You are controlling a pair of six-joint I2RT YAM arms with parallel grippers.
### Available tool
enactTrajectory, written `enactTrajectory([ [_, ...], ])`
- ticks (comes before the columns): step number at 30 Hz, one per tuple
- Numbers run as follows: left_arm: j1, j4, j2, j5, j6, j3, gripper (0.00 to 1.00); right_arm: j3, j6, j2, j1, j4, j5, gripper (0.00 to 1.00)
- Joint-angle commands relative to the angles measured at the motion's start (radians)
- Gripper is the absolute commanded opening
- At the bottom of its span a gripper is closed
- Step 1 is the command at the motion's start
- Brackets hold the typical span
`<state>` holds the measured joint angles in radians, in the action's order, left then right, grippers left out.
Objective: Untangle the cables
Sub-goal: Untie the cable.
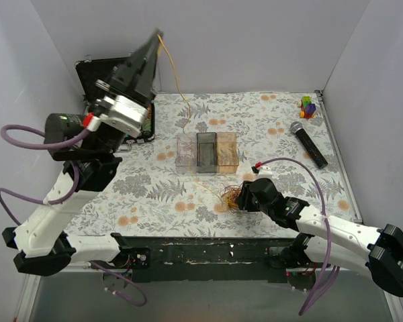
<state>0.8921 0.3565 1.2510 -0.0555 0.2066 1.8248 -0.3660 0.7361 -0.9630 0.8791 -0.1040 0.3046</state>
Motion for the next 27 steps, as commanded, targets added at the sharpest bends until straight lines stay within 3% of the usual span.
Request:
enactTrajectory([
  [1, -0.001, -0.289, -0.113, -0.018, -0.154, -0.31, 0.0, -0.111, -0.069, 0.024, 0.0, -0.062, 0.047, 0.46],
  [6, -0.002, -0.476, -0.248, -0.044, -0.147, -0.67, 0.0, -0.117, -0.064, 0.0, 0.0, -0.071, 0.042, 0.4],
  [9, -0.004, -0.571, -0.315, -0.081, -0.116, -0.797, 0.0, -0.088, -0.057, -0.003, 0.0, -0.048, 0.039, 0.39],
  [18, -0.004, -0.985, -0.394, -0.248, -0.001, -0.958, 0.0, -0.06, -0.047, -0.057, 0.0, -0.002, 0.011, 0.38],
  [27, -0.004, -1.047, -0.409, -0.187, 0.117, -1.147, 0.0, -0.059, -0.044, -0.08, -0.022, -0.019, 0.021, 0.38],
])
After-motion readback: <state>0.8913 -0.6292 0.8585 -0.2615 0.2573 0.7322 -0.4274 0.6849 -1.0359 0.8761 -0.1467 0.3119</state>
